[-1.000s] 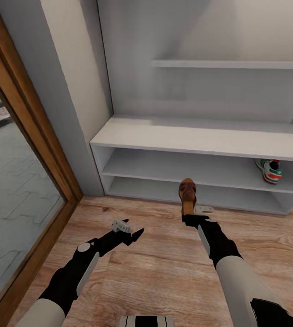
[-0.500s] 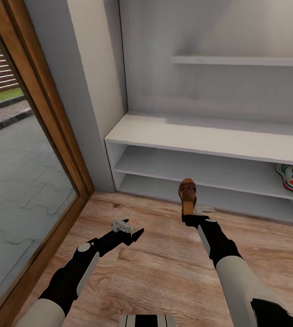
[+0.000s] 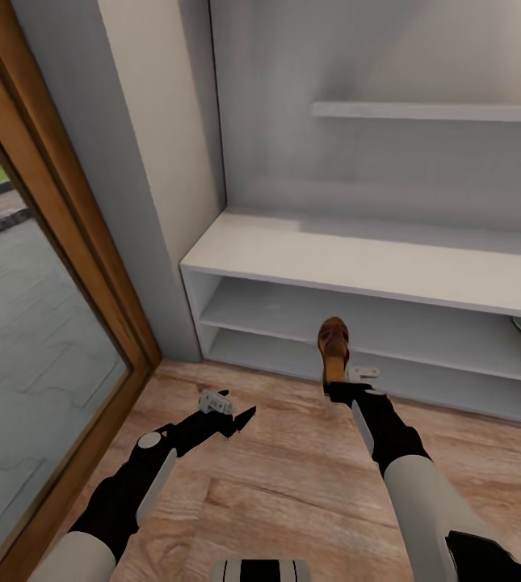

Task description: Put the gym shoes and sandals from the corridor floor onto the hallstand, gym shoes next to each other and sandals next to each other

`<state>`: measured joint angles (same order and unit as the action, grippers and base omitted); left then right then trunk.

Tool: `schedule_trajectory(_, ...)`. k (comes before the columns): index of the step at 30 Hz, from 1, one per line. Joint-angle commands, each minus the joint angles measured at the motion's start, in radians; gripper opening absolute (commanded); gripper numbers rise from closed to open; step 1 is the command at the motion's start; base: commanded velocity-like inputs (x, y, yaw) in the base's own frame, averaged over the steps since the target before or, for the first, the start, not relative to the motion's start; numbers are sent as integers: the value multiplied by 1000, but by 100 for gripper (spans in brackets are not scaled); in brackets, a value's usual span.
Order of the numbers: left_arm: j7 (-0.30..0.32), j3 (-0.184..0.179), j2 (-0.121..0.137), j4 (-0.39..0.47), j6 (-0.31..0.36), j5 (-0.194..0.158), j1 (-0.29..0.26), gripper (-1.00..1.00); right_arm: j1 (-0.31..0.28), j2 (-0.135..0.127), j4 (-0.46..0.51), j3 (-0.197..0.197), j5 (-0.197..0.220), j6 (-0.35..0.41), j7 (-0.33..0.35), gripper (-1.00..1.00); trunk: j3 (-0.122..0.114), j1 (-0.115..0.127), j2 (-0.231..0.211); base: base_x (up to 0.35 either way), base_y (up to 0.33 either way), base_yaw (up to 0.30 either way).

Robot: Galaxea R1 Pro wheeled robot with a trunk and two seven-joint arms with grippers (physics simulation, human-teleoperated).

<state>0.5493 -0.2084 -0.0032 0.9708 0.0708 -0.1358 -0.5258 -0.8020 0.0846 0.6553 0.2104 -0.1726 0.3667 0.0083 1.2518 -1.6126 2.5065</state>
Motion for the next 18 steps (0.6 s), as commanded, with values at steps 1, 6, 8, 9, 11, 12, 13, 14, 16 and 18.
schedule_trajectory(1,3,0,0,0,7,-10,0,100,-1,1,2,4,-5,6,1,-100,1,0,0,344,0,0)
schedule_trajectory(6,3,0,0,0,7,-10,0,100,0,1,2,4,-5,6,1,-100,1,0,0,345,0,0)
schedule_trajectory(8,3,0,0,0,8,-10,0,100,-1,1,1,5,-5,6,1,-100,1,0,0,345,0,0)
schedule_trajectory(9,3,0,0,0,8,-10,0,100,-1,1,1,5,-5,6,1,-100,1,0,0,345,0,0)
schedule_trajectory(11,3,0,0,0,9,-10,0,100,-1,1,1,5,-5,6,1,-100,1,0,0,345,0,0)
schedule_trajectory(12,3,0,0,0,9,-10,0,100,0,1,1,5,-5,6,1,-100,1,0,0,345,0,0)
schedule_trajectory(13,3,0,0,0,9,-10,0,100,-1,1,1,5,-5,6,1,-100,1,0,0,345,0,0)
schedule_trajectory(14,3,0,0,0,9,-10,0,100,-1,1,1,5,-5,6,1,-100,1,0,0,345,0,0)
schedule_trajectory(16,3,0,0,0,9,-10,0,100,-1,1,1,5,-5,6,1,-100,1,0,0,345,0,0)
schedule_trajectory(18,3,0,0,0,9,-9,0,100,0,1,1,5,-5,6,1,-100,1,0,0,345,0,0)
